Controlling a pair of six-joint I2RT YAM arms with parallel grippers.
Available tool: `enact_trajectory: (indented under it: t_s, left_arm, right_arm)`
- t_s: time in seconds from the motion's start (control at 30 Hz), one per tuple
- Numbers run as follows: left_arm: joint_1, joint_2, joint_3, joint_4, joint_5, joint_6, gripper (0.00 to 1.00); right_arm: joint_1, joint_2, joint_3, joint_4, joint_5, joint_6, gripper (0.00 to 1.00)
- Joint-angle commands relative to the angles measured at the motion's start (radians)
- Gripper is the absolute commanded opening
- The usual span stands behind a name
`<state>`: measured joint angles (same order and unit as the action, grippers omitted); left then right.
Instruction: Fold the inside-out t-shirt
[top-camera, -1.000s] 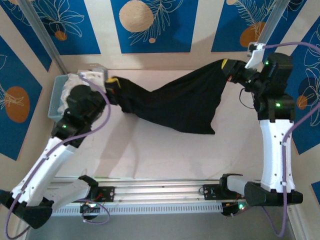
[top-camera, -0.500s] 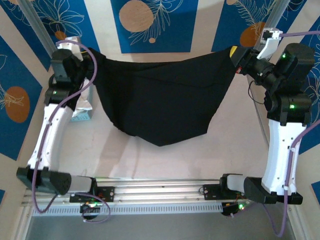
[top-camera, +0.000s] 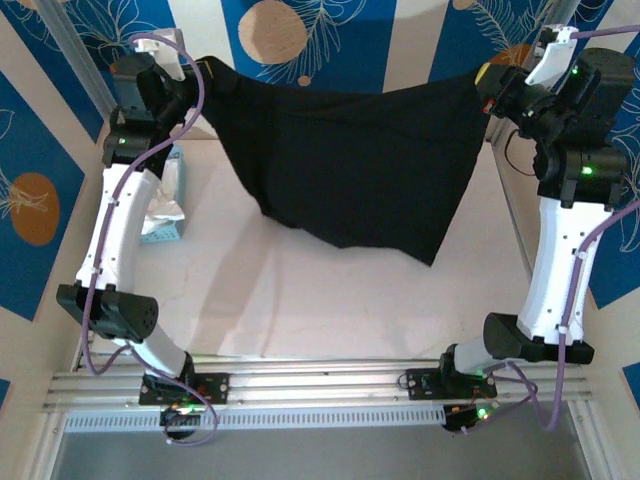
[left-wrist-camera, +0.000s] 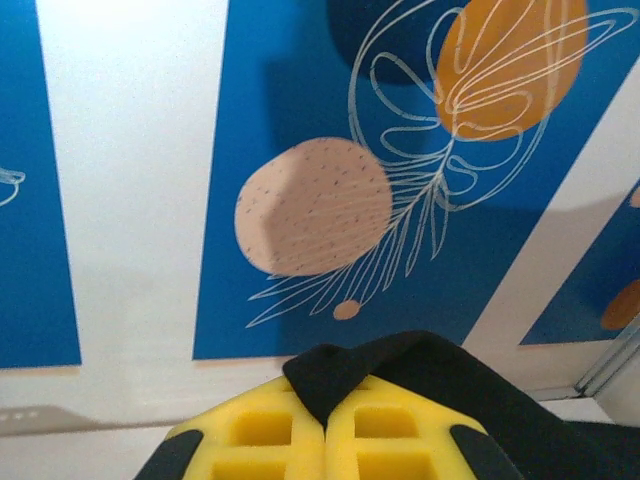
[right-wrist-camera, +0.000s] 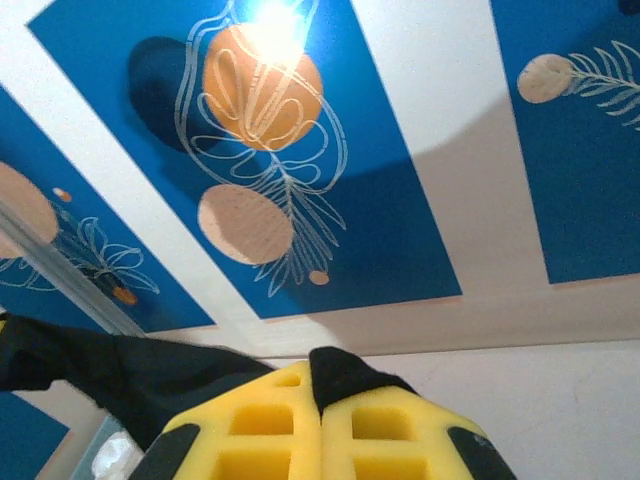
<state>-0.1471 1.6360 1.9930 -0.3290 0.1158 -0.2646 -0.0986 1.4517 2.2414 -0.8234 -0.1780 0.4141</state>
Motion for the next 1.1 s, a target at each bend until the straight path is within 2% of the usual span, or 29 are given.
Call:
enact_trajectory:
  t_s: [0.0,0.07,0.2,0.3,0.37,0.47,0.53,0.63,0.7,0.8,0.9,1.07]
  left_arm:
    - [0.014,-0.012,0.030,0.077,0.020,-0.016,0.00]
    - [0.040,-0.009,-0.015,0.104,0.018,-0.029,0.00]
    - [0.102,0.045,-0.119,0.135,-0.016,-0.037,0.00]
    - [0.142,0.129,-0.146,0.099,-0.093,0.001,0.06]
    - [0.168,0.184,-0.138,0.045,-0.134,0.028,0.13]
    - [0.215,0.213,-0.143,-0.037,-0.177,0.042,0.33]
    - [0.236,0.170,-0.202,-0.049,-0.186,0.040,0.47]
    - [0.241,0.030,-0.365,-0.019,-0.165,0.013,0.60]
    - [0.239,-0.091,-0.514,0.027,-0.098,-0.047,0.65]
    - [0.205,-0.285,-0.777,0.125,0.011,-0.170,0.69]
    - [0.111,-0.458,-1.045,0.209,0.046,-0.237,0.72]
    - [-0.111,-0.617,-1.293,0.025,-0.041,-0.174,0.75]
  right_arm:
    - [0.073,-0.090,0.001,0.025,0.008,-0.030,0.00]
    - [0.153,-0.148,-0.097,0.070,0.022,-0.042,0.00]
    - [0.406,-0.253,-0.368,0.206,0.063,-0.036,0.00]
    - [0.621,-0.256,-0.565,0.308,0.110,-0.017,0.00]
    - [0.747,-0.205,-0.662,0.365,0.152,0.004,0.02]
    - [0.881,-0.030,-0.716,0.412,0.117,0.079,0.07]
    - [0.964,0.111,-0.698,0.413,0.076,0.097,0.17]
    - [1.039,0.244,-0.652,0.369,0.025,0.080,0.36]
    - [1.045,0.261,-0.659,0.335,0.026,0.054,0.43]
    - [0.975,0.218,-0.730,0.270,0.078,0.014,0.48]
    - [0.833,0.163,-0.834,0.180,0.215,-0.017,0.51]
    - [0.502,0.132,-0.991,0.124,0.333,-0.037,0.57]
